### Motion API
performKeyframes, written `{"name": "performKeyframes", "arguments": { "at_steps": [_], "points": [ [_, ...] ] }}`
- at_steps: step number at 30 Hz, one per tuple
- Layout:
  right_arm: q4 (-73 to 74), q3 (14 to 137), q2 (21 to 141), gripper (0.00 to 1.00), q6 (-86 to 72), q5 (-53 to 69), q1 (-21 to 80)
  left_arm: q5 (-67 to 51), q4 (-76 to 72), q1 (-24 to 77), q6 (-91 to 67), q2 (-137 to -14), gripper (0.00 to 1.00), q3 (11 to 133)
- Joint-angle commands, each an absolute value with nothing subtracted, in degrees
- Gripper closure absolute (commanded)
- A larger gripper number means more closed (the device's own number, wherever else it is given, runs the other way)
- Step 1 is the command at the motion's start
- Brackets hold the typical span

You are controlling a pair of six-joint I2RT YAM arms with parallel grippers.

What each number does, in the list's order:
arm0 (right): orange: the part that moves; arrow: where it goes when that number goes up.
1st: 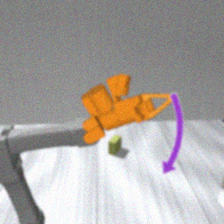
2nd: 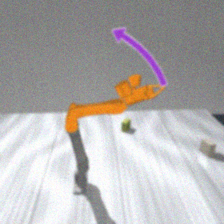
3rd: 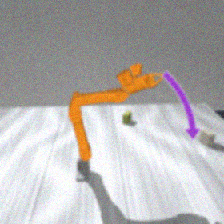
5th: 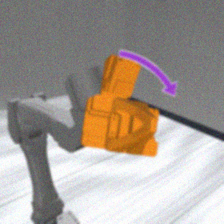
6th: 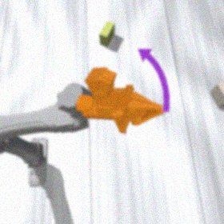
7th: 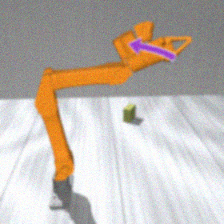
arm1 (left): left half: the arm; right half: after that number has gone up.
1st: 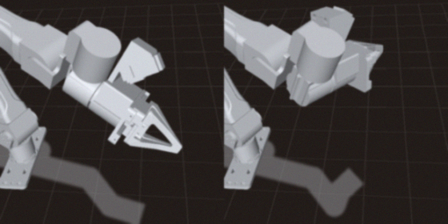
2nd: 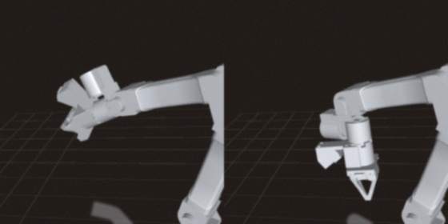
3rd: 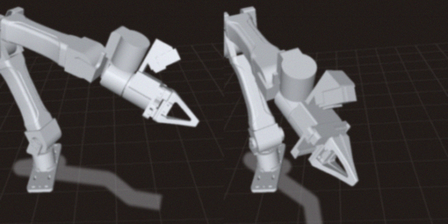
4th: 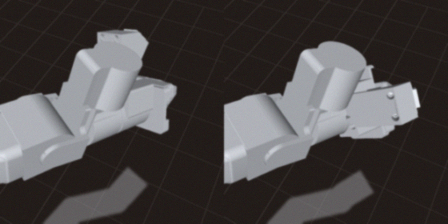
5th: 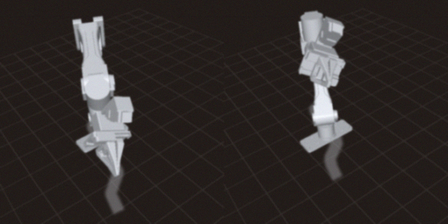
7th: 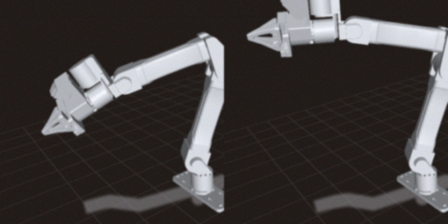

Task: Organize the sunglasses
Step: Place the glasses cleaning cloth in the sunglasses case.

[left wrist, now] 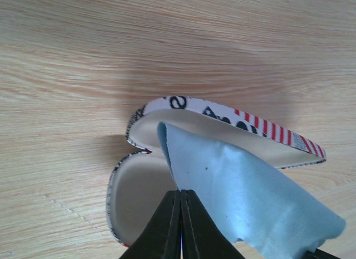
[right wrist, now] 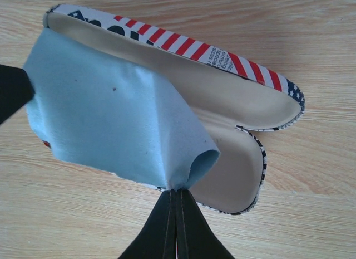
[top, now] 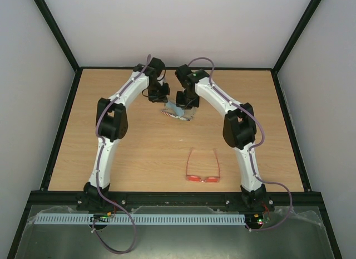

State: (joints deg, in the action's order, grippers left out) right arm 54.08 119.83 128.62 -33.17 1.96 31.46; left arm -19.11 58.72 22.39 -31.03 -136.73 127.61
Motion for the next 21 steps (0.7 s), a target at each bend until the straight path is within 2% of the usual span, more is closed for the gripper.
{"name": "performKeyframes", "arguments": {
  "at_steps": [1, 21],
  "points": [
    [55.8, 118.0, 129.5, 0.99, -32.3, 2.6, 31.1, -19.9, 60.5, 21.6, -30.6, -138.8, 0.98, 129.3],
    [53.0, 114.0, 131.5, 0.98, -32.6, 2.3, 30.4, -19.5, 59.9, 23.3, -29.6, -140.3, 0.98, 125.8]
  ]
}}
